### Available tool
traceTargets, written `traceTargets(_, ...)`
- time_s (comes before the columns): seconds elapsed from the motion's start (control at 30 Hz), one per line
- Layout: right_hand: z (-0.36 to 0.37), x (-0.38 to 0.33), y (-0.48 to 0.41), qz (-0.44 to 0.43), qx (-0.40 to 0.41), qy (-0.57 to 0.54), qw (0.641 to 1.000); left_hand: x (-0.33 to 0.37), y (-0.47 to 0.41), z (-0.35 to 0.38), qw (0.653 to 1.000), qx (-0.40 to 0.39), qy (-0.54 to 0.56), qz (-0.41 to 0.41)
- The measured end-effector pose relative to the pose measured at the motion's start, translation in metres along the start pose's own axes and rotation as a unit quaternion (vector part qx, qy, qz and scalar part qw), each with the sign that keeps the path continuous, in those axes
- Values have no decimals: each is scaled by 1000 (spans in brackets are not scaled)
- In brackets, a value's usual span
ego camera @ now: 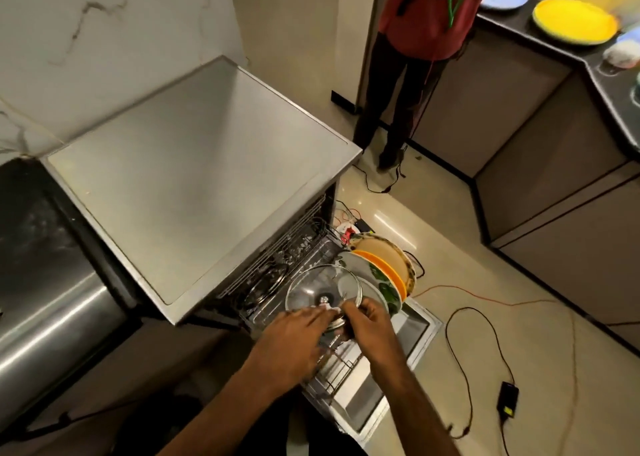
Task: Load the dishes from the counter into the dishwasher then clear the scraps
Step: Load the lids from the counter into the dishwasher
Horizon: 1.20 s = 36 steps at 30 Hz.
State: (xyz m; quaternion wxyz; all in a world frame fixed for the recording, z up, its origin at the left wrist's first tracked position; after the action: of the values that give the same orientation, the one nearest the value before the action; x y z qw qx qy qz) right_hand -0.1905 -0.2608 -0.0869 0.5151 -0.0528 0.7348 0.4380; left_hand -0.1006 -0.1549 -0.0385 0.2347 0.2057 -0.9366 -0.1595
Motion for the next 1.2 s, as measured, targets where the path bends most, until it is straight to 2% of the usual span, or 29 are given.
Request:
traceTargets(0.2,2,35,-85,61,-19,-11,998,-39,-90,41,997,-17,-68,-19)
traceTargets(0.3,10,56,-151,65,-19,6,998,-61,-145,53,997,-7,-77,-27)
traceTargets(0.43,27,91,-247,57,-5,20,998,-104,-220,93,992,-42,-85,-77)
traceTargets(0.6,54,140,-331,74,-8,-64,995,-161,-294,138,991,10,-64,-119)
traceTargets(0.7,64,170,-349,79,-6,-87,993,-206,-334,165,986,27,-64,-150)
traceTargets(0.93,69,252,-338,134,-45,-111,984,-283,-391,207,969,2,-103,-225)
traceTargets(1.1,62,260,-314,154,-66,-101,981,-309,-404,225,962,10,-85,-260)
traceTargets(1.2,60,251,-296,153,-74,-91,981,-322,-405,228,954,29,-13,-298)
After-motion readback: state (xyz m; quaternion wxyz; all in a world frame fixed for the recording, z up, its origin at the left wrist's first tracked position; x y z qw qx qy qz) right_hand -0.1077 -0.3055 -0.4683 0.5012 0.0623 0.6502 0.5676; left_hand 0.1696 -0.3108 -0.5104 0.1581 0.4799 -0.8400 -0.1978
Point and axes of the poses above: each hand's wrist, its own y-axis away from the middle knuckle, its own z-axis out of the palm, x = y × z, the point moved 9 cm from there along -y, towards the middle knuckle, and after that the axes turned 2 degrees about -z, right-handed, at the moved point
